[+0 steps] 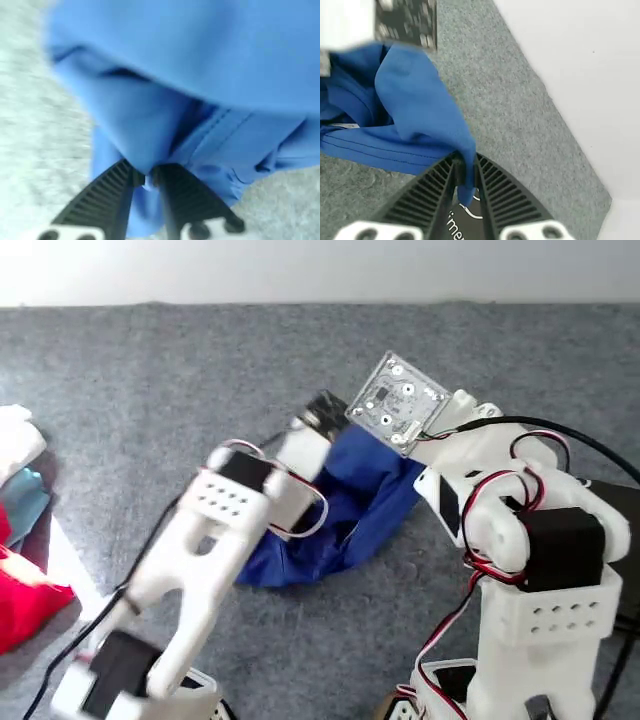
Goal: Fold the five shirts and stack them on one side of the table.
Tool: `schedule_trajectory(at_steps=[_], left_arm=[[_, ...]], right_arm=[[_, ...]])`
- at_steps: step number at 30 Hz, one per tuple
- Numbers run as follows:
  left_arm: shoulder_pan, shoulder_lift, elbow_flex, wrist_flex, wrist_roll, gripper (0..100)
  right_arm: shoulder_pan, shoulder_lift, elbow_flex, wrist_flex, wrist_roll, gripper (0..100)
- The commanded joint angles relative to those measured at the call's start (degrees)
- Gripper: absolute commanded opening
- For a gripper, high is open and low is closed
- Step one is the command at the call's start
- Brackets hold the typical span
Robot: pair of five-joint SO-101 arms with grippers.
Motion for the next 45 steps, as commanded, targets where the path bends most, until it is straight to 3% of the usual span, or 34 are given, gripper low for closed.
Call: schedule_trajectory(at_steps=[1,7,14,18,24,27,31,37,45], left_arm=[[-5.4,-11.2,-3.2,0.3,0.2,1],[-19.8,-21.1,-7.8,-3.1,0.1,1],[-34.7,-23.1,-11.8,-19.3,-0.1,1],[-36.3,-23.1,-14.5,-28.7,-5.5,1],[-36.1,-23.0,-15.3,-46.4,-13.2,1],[-36.0,-23.1,-15.3,-51.1,-15.6,1],[-36.0,-23.6,-14.3,-47.6,-16.4,1],[-35.6,-23.5,-12.6,-27.7,-17.1,1],[-30.3,-23.6,-2.6,-3.3,-32.4,1]], right_arm=[[1.6,-1.2,-1.6,-0.5,-0.8,0.9],[1.6,-1.1,-1.6,-1.0,-0.8,0.9],[5.8,0.7,-1.6,-15.7,-0.6,0.9],[6.3,3.4,-1.8,-24.7,-0.4,0.9],[6.3,7.3,-1.8,-40.9,6.2,0.9],[6.3,8.6,-1.8,-46.1,9.7,0.9],[4.8,8.4,-1.7,-43.6,12.3,0.9],[2.2,8.3,-1.4,-22.9,12.1,0.9],[1.3,7.7,6.6,-9.2,6.1,0.9]])
